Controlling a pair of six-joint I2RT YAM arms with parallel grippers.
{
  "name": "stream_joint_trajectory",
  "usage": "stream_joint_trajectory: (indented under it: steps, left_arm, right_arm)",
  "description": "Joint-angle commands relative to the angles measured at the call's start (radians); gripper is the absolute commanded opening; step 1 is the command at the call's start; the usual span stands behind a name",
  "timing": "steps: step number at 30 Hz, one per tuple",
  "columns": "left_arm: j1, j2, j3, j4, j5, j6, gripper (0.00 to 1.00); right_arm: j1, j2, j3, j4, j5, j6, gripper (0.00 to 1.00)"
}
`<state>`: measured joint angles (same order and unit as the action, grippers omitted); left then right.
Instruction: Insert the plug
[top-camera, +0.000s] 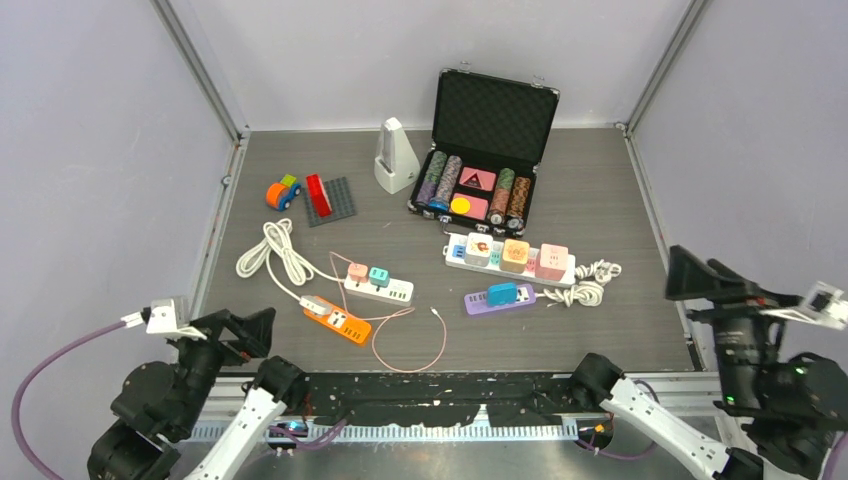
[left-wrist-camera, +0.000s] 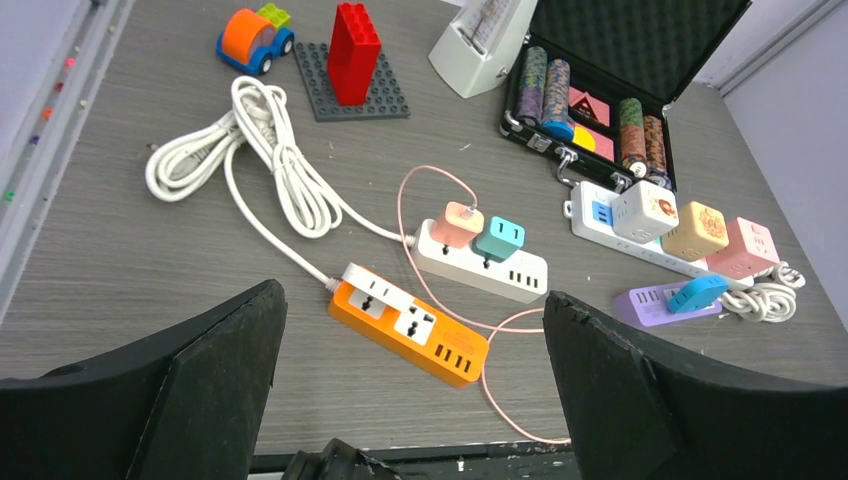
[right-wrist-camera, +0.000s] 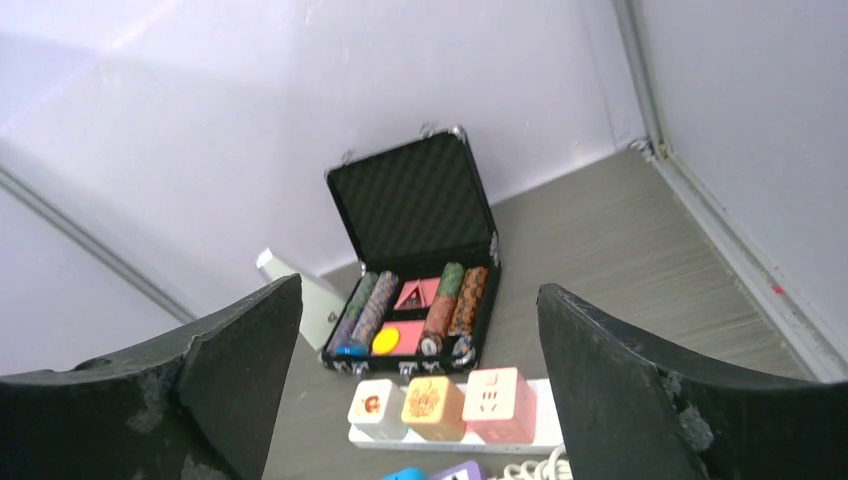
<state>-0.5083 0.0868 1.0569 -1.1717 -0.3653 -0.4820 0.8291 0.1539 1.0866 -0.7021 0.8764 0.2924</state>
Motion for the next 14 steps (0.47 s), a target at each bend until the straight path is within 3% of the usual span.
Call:
stream_joint_trajectory:
  steps: [1,6,14]
  left_arm:
    - [0.004,-0.030,0.033,-0.031,-0.001,0.062,1.00]
    - [0.004,-0.051,0.027,-0.024,-0.003,0.066,1.00]
    - [0.004,-0.057,0.018,-0.017,0.001,0.061,0.99]
  right_arm:
    - [-0.001,-0.045,0.035,0.006,0.043,-0.111,0.92]
    - [-0.001,-0.048,0.071,-0.029,0.012,-0.105,0.99]
    - [0.000,-0.034,0.071,-0.030,-0.014,-0.094,0.95]
